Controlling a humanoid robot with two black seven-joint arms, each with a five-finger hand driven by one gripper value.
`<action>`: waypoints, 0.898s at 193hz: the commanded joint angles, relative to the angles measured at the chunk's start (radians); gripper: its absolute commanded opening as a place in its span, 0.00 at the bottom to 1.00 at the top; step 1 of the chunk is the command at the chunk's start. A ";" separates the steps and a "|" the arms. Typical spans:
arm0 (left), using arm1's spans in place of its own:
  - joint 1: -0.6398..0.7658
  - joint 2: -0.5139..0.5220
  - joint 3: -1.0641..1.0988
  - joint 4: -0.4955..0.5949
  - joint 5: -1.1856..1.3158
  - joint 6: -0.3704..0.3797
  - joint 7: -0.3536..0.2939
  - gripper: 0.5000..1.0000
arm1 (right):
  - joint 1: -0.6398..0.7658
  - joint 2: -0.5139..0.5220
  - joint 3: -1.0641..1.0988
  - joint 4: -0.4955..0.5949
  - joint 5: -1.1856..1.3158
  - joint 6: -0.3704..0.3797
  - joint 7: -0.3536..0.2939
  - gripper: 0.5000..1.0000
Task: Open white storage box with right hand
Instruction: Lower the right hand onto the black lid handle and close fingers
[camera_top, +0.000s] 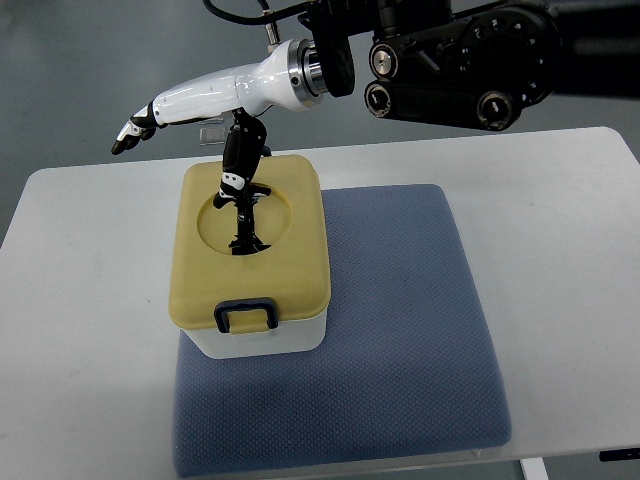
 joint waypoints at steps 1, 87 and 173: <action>0.000 0.000 0.000 0.000 0.001 0.000 0.001 1.00 | 0.001 0.004 -0.012 0.001 -0.105 -0.041 0.057 0.84; 0.000 0.000 0.000 0.000 0.001 0.000 0.001 1.00 | -0.013 -0.032 -0.009 0.004 -0.442 -0.046 0.057 0.84; 0.000 0.000 0.000 0.000 -0.001 0.000 -0.001 1.00 | -0.014 -0.024 -0.018 0.021 -0.483 -0.132 0.057 0.83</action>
